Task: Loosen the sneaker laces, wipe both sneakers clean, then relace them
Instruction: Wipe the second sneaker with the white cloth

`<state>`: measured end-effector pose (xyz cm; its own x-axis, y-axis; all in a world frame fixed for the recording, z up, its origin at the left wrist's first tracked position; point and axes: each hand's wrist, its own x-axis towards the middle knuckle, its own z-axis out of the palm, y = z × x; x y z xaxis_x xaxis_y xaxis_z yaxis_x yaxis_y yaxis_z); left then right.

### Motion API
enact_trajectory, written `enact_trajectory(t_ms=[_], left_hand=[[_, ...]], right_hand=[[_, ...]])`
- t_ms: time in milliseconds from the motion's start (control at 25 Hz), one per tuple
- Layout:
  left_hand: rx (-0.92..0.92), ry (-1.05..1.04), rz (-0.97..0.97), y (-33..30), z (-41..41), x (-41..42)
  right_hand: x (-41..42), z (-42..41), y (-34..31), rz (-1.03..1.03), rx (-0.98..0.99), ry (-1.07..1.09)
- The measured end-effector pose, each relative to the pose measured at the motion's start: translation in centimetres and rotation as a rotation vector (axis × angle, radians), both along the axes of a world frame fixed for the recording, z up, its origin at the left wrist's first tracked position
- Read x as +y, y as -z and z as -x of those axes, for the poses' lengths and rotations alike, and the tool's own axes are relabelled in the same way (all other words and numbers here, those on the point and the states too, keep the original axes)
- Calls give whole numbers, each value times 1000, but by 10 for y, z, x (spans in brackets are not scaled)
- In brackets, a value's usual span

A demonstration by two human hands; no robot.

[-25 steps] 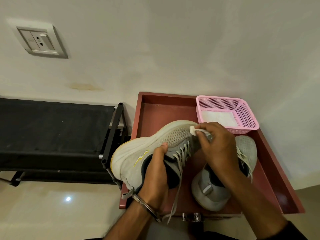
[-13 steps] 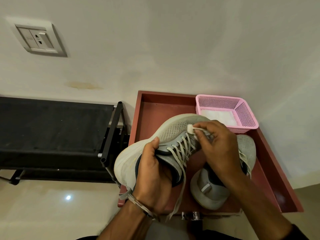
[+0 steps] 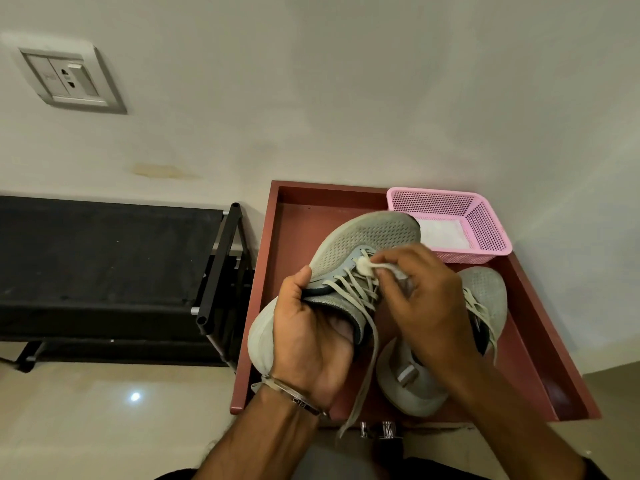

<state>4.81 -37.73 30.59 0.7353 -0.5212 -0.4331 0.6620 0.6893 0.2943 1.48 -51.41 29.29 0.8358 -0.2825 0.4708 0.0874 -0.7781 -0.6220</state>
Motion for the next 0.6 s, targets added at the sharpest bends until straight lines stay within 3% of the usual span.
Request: enact_trajectory(t_ms=[160, 280, 400, 600], left_hand=[[60, -49, -8, 5, 4, -8], [61, -53, -5, 4, 3, -7], [55, -68, 4, 0, 5, -7], [113, -106, 58, -7, 16, -14]], right_hand=[[-24, -7, 12, -162, 95, 264], [-10, 1, 11, -345, 164, 257], [7, 4, 12, -341, 209, 181], [15, -1, 16, -296, 129, 234]])
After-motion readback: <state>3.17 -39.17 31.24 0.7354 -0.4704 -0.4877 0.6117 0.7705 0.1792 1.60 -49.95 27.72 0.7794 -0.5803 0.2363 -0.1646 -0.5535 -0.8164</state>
